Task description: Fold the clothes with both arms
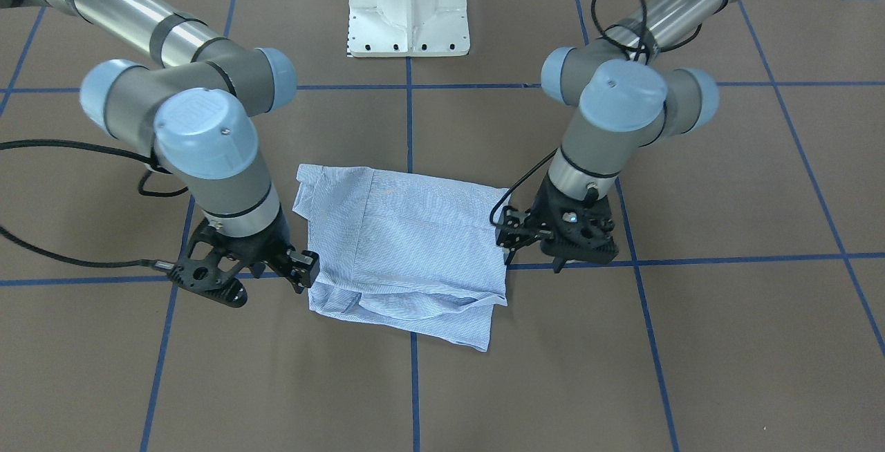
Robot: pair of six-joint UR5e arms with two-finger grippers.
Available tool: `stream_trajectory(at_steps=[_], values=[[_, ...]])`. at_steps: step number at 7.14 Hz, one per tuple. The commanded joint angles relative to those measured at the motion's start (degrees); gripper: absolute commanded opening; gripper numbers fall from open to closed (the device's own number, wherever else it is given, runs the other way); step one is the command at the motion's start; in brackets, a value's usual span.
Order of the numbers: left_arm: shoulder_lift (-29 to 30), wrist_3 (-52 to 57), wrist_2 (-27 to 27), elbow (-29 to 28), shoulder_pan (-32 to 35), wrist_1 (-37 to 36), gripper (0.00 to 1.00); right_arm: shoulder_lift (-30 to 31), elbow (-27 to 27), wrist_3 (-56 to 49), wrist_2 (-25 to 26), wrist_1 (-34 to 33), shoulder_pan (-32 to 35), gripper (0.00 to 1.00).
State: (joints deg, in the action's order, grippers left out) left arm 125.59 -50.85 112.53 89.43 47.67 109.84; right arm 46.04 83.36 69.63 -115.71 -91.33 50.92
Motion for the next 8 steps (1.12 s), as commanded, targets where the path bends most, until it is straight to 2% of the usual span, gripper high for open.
stream_trajectory(at_steps=[1, 2, 3, 4, 6, 7, 8], values=[[-6.74, 13.51, 1.81, 15.54, 4.16, -15.02, 1.00, 6.83, 9.23, -23.21, -3.03, -9.98, 8.10, 1.00], [-10.07, 21.93, 1.98, 18.82, 8.18, -18.57, 1.00, 12.18, 11.36, -33.15, -6.17, -10.09, 12.06, 1.00], [-14.37, 29.93, 2.51, 19.72, 12.84, -18.78, 1.00, 17.11, 12.77, -43.43, -8.29, -10.01, 16.36, 1.00], [-18.59, 39.93, 7.04, 19.29, 18.63, -18.69, 1.00, 22.38, 13.83, -52.58, -8.48, -9.57, 19.45, 1.00], [-29.82, 53.16, 11.99, 19.29, 28.65, -17.12, 1.00, 33.79, 16.81, -68.59, -8.75, -9.48, 26.56, 1.00], [-33.01, 52.87, 14.44, 19.64, 31.75, -17.20, 1.00, 40.38, 19.70, -71.71, -10.31, -8.26, 29.56, 1.00], [-36.00, 52.78, 14.38, 19.03, 32.56, -17.29, 1.00, 47.32, 21.21, -71.74, -12.24, -1.90, 31.33, 1.00]])
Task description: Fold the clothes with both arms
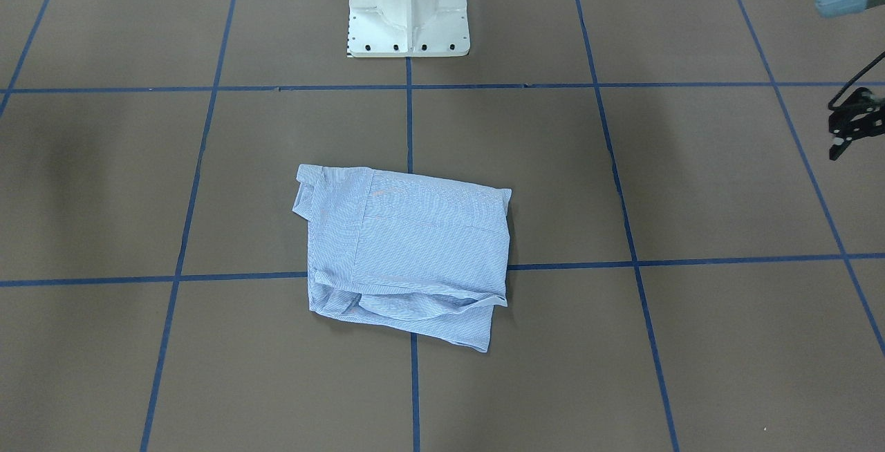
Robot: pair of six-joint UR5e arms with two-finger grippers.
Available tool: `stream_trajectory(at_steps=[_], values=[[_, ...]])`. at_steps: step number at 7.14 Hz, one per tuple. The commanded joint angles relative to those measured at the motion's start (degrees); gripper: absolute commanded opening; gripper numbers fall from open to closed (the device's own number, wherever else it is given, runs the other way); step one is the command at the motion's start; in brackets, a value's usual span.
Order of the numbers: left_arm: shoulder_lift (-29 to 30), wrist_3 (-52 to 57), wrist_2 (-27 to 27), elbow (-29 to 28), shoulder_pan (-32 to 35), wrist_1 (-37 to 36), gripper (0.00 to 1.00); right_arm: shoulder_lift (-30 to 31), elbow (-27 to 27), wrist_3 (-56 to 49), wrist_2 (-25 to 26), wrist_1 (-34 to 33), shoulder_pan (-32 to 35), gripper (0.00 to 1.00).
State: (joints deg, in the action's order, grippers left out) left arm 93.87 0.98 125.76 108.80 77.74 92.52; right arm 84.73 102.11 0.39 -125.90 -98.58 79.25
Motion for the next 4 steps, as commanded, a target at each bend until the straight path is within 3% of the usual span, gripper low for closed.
stream_trajectory(at_steps=[1, 3, 4], values=[[-4.83, 1.13, -0.06, -2.17, 2.77, -0.06, 1.00, 14.18, 2.57, -1.80, -2.59, 10.81, 3.45, 1.00], [-9.20, 1.65, 2.02, -1.67, 8.90, 0.29, 1.00, 17.48, 2.65, -0.65, -5.39, 11.56, 5.38, 1.00], [-12.63, 1.65, 6.39, -1.23, 10.05, 1.25, 1.00, 18.10, 2.83, 2.57, -5.32, 11.65, 5.48, 1.00]])
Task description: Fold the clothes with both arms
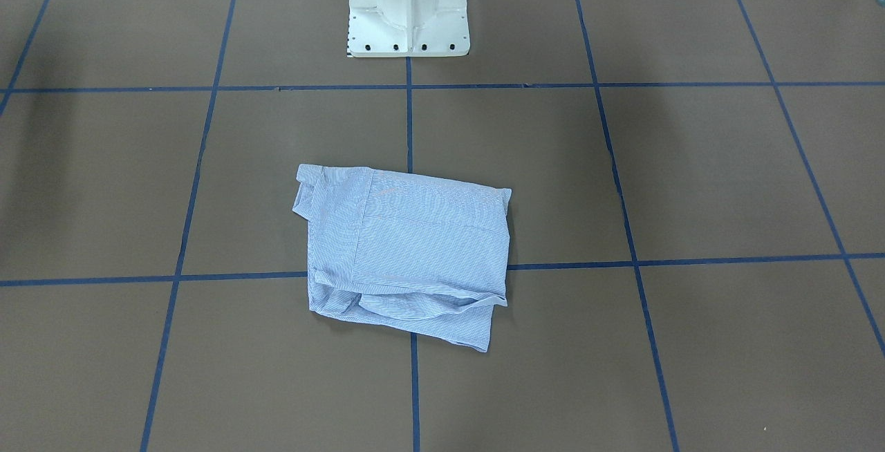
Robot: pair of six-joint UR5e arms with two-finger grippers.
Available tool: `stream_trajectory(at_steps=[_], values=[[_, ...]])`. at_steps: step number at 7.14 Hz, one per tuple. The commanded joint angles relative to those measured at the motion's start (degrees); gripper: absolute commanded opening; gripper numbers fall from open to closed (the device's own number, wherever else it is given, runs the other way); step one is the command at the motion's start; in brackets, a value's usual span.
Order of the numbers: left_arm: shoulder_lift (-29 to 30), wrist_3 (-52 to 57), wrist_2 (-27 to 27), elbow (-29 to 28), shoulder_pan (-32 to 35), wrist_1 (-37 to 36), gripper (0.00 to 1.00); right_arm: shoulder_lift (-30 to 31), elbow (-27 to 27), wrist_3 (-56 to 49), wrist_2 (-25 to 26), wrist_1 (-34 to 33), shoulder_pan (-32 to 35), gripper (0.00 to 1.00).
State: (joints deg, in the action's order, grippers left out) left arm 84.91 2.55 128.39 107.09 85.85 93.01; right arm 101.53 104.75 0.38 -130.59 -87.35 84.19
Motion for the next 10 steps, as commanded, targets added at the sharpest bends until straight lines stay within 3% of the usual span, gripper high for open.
stream_trajectory(at_steps=[1, 2, 5, 10], values=[[-7.27, 0.09, 6.41, 0.49, 3.60, 3.90, 1.00, 1.48, 0.46, 5.39, -0.63, 0.69, 0.45, 1.00], [-10.35, -0.08, 6.52, 0.49, 3.62, 8.20, 1.00, 1.57, 1.24, 5.59, -0.63, 0.69, 0.53, 1.00], [-9.68, -0.53, 4.95, -2.23, 3.36, 7.63, 1.00, 1.66, 2.13, 5.68, -0.72, 0.69, 0.53, 1.00], [-10.47, -0.44, 3.88, -1.36, 3.27, 7.80, 1.00, 1.66, 2.13, 6.56, -0.63, 0.69, 0.53, 1.00]])
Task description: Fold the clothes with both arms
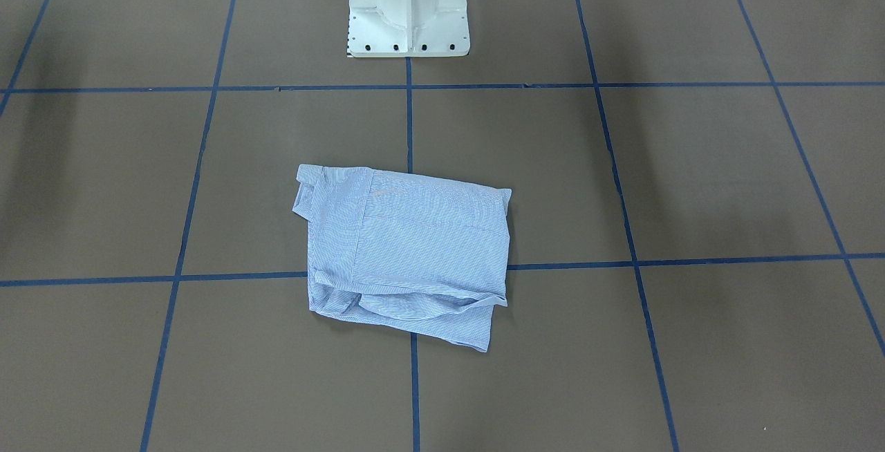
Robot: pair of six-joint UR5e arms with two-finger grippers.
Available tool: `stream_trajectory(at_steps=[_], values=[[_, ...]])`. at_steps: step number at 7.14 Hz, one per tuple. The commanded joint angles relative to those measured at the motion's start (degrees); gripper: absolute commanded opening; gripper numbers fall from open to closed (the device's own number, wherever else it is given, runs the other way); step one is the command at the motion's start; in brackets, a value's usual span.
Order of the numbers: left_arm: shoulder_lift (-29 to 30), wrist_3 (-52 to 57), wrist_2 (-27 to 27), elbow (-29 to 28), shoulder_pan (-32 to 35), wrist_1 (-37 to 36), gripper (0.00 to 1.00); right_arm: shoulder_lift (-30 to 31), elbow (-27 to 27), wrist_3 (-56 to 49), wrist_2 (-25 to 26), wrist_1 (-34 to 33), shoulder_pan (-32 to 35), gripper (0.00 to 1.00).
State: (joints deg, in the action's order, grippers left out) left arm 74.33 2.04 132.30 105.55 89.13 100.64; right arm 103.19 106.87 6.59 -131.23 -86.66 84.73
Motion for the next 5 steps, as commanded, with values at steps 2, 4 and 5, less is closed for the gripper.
stream_trajectory(at_steps=[2, 4, 5], values=[[-0.06, 0.16, -0.02, 1.06, 0.07, 0.09, 1.00, -0.18, 0.00, 0.35, 0.00, 0.00, 0.00, 1.00], [-0.06, -0.02, -0.02, 0.97, 0.07, 0.09, 1.00, -0.18, 0.09, 0.35, 0.00, 0.09, 0.00, 1.00], [-0.06, 0.07, -0.02, 0.45, -0.01, 0.09, 1.00, -0.18, 0.18, 0.35, 0.00, 0.09, 0.00, 1.00]])
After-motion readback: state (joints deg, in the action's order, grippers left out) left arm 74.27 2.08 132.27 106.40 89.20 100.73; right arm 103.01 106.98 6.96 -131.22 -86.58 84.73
